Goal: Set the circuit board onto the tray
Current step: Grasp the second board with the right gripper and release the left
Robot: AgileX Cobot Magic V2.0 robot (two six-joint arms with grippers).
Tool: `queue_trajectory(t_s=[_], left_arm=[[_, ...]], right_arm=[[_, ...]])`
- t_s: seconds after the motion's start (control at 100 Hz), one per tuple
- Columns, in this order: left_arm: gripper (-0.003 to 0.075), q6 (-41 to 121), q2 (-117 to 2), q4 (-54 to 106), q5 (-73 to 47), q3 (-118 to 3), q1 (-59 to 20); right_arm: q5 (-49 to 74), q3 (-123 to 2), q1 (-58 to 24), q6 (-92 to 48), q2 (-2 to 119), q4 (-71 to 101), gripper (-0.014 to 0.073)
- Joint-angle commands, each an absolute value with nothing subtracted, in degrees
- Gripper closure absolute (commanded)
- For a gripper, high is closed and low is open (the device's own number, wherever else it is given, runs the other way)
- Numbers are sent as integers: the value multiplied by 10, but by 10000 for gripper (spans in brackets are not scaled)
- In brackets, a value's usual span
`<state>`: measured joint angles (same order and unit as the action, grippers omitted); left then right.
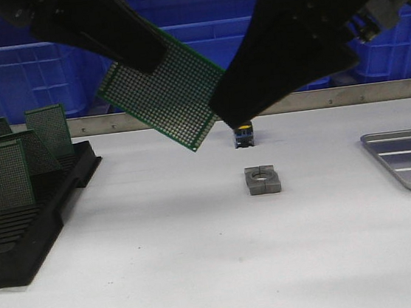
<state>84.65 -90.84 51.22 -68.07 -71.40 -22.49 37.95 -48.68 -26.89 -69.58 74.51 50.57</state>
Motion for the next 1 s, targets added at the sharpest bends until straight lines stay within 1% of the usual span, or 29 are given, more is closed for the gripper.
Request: queue_trajectory(t_s=[0.0,0.18,0.25,0.3,0.32,0.35,0.37,0.42,0.44,0.45,0.48,0.49,0.52,0.56,0.67,0.72,0.77,0.82,0.84,0.9,0.91,0.94,0.99], left_arm=[[741,846,-889,555,-684,-732,-231],[741,846,-889,555,-684,-732,-231],[741,846,-889,555,-684,-732,-231],[741,846,-889,555,-684,-732,-231],[741,846,-889,555,-684,-732,-231],[741,846,-889,555,-684,-732,-231],[741,846,-889,556,-684,-732,-231],[741,846,-889,556,-684,-732,-231],[741,846,-889,556,-684,-732,-231],[741,846,-889,556,-684,-732,-231],[741,846,-889,556,-684,-732,-231],[741,846,-889,556,-683,-732,-231],[740,846,-889,557,-677,-732,-231],[740,846,-889,557,-671,-732,-231],[732,846,-889,565,-655,-732,-231],[695,846,-889,574,-655,-732,-230],[623,846,-889,582,-655,-732,-230],[516,846,-889,585,-655,-732,-230],[487,846,-889,586,-654,-732,-230],[351,846,-889,586,-648,-732,-230],[351,846,-889,586,-647,-732,-230],[295,846,-889,586,-642,-732,-230],[241,846,-889,586,-637,-732,-230]], right_arm=[[361,-506,-268,-741,745,574,33],[348,-507,-268,-778,769,655,35],[350,-507,-268,-786,781,679,70],[354,-507,-268,-787,789,688,141],[357,-507,-268,-787,792,691,184],[363,-507,-268,-787,796,694,270],[365,-507,-268,-787,798,695,308],[372,-507,-268,-787,802,699,470],[372,-507,-268,-787,803,700,511],[372,-507,-268,-787,803,700,552],[372,-507,-268,-787,804,700,629],[372,-507,-268,-787,804,701,666],[372,-507,-268,-787,804,701,718],[372,-507,-268,-787,804,703,706],[371,-507,-268,-787,804,705,707],[373,-507,-268,-787,804,705,707],[373,-507,-268,-787,804,705,707],[374,-507,-268,-787,804,705,707],[374,-507,-268,-787,804,705,707],[375,-507,-268,-786,804,705,707],[375,-507,-268,-786,804,705,707],[376,-507,-268,-785,804,705,707],[376,-507,-266,-785,804,705,707]])
